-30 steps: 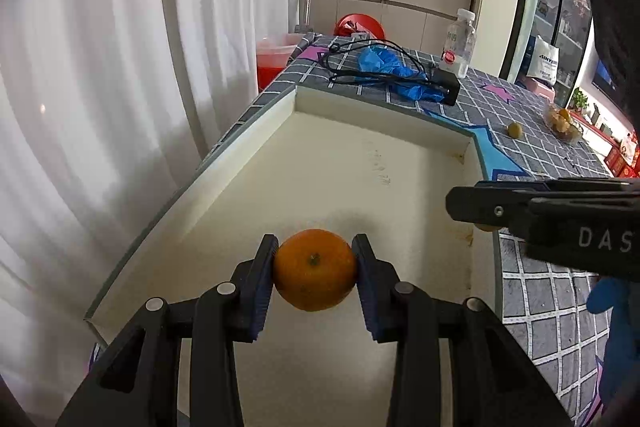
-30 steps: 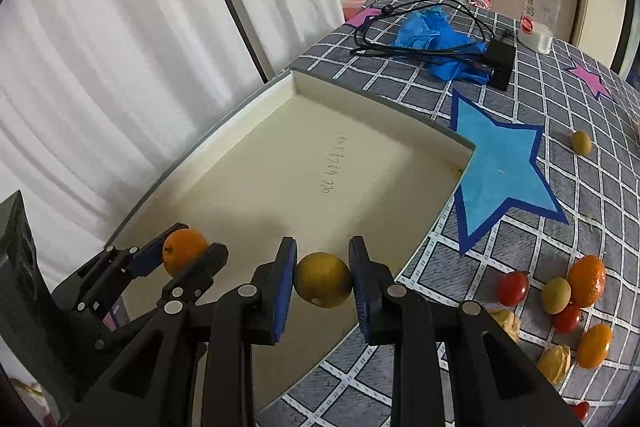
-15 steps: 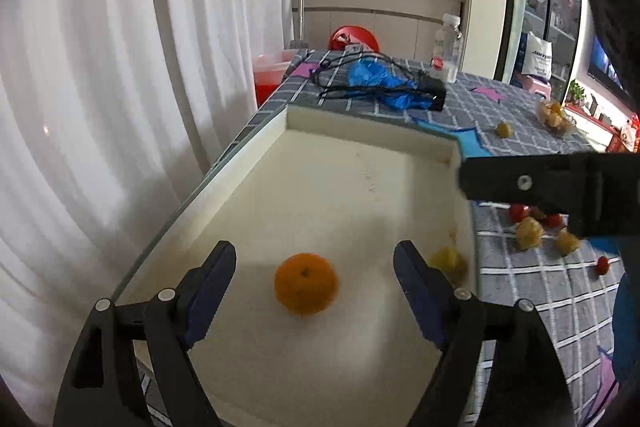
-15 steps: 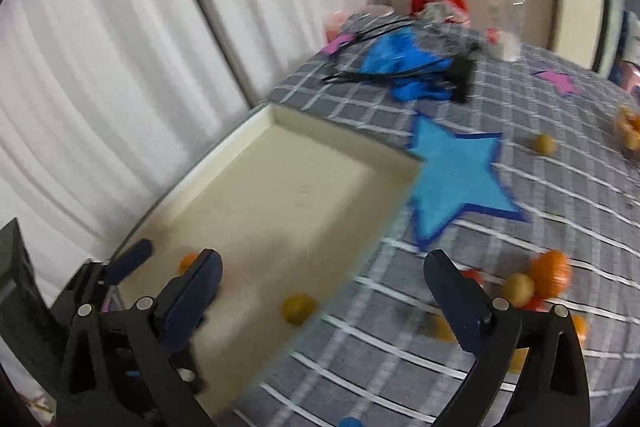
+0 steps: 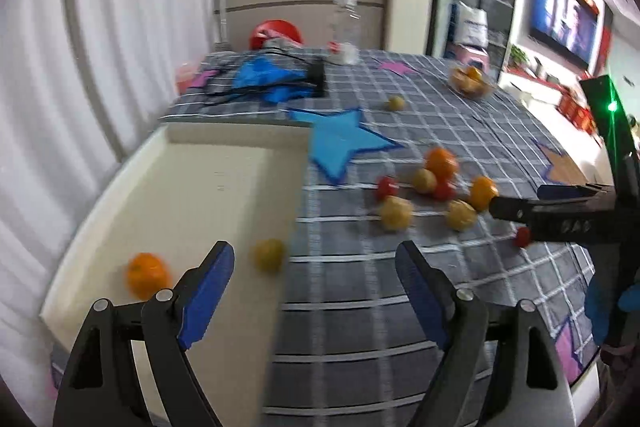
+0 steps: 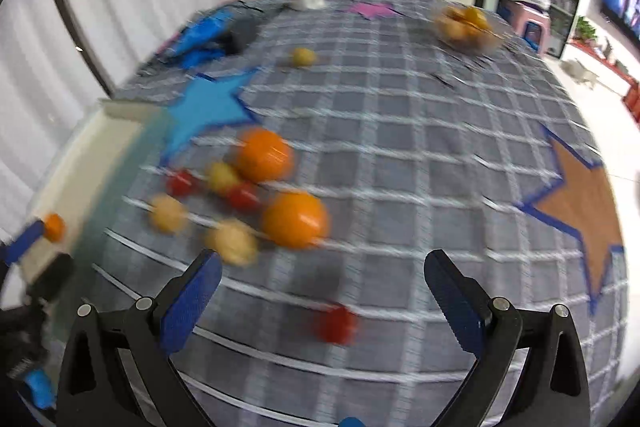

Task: Organize fruits
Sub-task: 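Withdraw both open tools from the tray back over the cloth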

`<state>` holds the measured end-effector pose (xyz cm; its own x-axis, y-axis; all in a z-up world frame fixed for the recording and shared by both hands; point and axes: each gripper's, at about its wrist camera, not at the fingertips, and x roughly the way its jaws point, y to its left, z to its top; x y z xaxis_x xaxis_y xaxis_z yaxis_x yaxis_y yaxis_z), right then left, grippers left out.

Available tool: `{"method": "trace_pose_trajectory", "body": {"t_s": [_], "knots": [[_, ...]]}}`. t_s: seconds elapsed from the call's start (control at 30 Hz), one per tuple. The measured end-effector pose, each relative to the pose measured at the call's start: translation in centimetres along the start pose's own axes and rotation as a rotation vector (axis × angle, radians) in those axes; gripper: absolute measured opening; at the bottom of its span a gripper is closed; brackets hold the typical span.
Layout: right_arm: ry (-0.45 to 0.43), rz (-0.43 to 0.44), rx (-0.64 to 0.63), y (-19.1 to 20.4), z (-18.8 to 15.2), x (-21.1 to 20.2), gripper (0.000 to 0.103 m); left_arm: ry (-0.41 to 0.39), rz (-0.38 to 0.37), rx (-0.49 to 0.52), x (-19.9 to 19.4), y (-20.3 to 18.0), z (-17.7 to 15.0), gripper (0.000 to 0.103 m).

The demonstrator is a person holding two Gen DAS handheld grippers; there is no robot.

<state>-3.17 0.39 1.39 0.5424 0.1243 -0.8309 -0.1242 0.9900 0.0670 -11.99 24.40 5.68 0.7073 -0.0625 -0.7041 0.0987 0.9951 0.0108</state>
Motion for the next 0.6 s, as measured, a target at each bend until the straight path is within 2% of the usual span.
{"method": "trace_pose_trajectory", "body": {"t_s": [0.23, 0.4, 0.47, 0.57, 0.6], "knots": [[0.014, -0.113, -0.06, -3.6, -3.4, 0.5, 0.102, 0.063, -0.061, 0.105, 2.8, -7.2, 0.2, 0.085], [-0.035, -0.085, -0.003, -6.5, -5.1, -0.4, 0.102, 0.086, -0.044, 0.137, 5.4, -10.4, 1.1, 0.085], [-0.064, -0.079, 0.008, -7.1, -5.5, -0.7, 0.102, 0.107, -0.044, 0.131, 6.5, -11.0, 1.4, 0.08], [-0.064, -0.086, 0.005, -7.0, -5.5, -0.7, 0.102, 0.14, -0.036, 0.14, 7.9, -12.0, 1.6, 0.071], [-0.064, -0.086, 0.006, -7.1, -5.4, -0.8, 0.102, 0.151, -0.035, 0.14, 8.4, -12.1, 1.7, 0.065]]}}
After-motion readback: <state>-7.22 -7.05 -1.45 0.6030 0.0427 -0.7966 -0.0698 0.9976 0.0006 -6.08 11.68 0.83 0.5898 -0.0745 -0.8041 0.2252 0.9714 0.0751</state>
